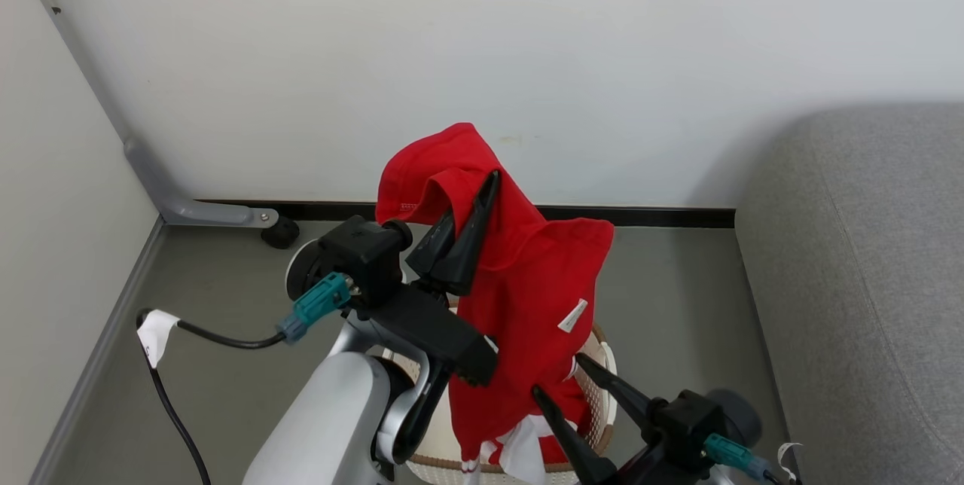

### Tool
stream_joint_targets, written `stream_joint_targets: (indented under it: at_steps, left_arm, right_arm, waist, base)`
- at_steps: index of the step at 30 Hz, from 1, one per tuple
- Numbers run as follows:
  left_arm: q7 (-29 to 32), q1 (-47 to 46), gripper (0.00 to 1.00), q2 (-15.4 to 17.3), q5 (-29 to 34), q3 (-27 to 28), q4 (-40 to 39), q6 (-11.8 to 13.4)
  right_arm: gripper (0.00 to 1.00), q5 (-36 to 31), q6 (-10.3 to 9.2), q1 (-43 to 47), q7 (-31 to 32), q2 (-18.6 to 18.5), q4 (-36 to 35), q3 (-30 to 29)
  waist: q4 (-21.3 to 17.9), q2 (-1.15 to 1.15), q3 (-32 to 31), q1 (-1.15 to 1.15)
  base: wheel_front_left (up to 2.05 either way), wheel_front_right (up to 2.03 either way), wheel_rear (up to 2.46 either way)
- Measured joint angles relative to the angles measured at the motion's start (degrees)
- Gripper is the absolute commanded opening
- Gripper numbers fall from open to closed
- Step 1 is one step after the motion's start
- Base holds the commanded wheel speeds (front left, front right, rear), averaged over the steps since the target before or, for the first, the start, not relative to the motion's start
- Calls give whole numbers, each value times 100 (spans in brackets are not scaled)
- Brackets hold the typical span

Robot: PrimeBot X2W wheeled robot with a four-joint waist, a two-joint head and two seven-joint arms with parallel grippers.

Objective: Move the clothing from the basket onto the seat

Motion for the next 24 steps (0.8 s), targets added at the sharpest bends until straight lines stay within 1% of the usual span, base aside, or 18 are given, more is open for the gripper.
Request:
stream_joint_targets:
  at_steps: [5,8,20,24]
  left_arm:
    - [175,0,0,8,-30,-111,-170,53]
    - [244,0,0,8,-71,-189,-270,101]
    - [493,-1,0,19,-225,-430,-503,246]
    - [544,0,0,27,-281,-568,-654,247]
  right_arm:
    - [100,225,0,-105,0,44,30,281]
    - [100,307,0,-216,0,69,91,345]
    - [100,603,0,-478,-1,86,327,324]
    - [100,625,0,-520,0,99,437,260]
  waist:
    - [26,0,21,0]
    - [42,0,35,0]
    - [103,1,91,0]
    - [116,1,92,0]
  base:
    - [0,0,0]
    - [0,0,0]
    - [0,0,0]
    - [0,0,0]
